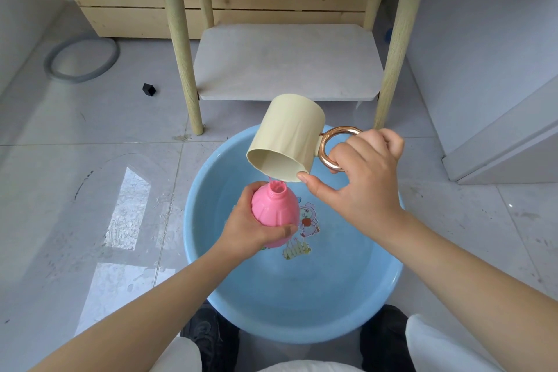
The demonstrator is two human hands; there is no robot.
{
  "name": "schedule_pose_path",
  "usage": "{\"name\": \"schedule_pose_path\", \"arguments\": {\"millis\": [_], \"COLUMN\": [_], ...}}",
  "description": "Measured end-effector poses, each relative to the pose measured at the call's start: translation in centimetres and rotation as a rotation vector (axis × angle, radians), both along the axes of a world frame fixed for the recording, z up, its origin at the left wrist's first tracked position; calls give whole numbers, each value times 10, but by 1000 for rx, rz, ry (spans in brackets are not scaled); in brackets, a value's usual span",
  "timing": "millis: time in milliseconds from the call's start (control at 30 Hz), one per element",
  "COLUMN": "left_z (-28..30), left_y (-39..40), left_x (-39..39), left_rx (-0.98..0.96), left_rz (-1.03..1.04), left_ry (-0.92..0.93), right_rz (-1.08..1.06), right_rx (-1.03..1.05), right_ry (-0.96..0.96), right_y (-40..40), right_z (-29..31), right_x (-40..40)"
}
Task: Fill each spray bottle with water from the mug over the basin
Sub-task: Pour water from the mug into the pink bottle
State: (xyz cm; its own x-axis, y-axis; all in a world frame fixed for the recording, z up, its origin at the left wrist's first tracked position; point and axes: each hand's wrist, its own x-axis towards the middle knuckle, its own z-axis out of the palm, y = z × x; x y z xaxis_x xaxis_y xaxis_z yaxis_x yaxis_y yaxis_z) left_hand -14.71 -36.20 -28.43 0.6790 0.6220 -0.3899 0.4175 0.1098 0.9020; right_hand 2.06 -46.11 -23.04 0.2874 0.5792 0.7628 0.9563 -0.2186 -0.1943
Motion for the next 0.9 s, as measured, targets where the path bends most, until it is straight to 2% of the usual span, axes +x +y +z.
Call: {"name": "schedule_pose_path", "arguments": {"millis": [900], "left_z": [-2], "left_y": [1], "left_x": [-1], "left_rx": [5], "left_rz": [7], "left_ry": [-16], "right_rz": [14], "right_rx": [31], "right_ry": [-32], "right_y": [1], "right_z": [-2], "right_x": [1]}}
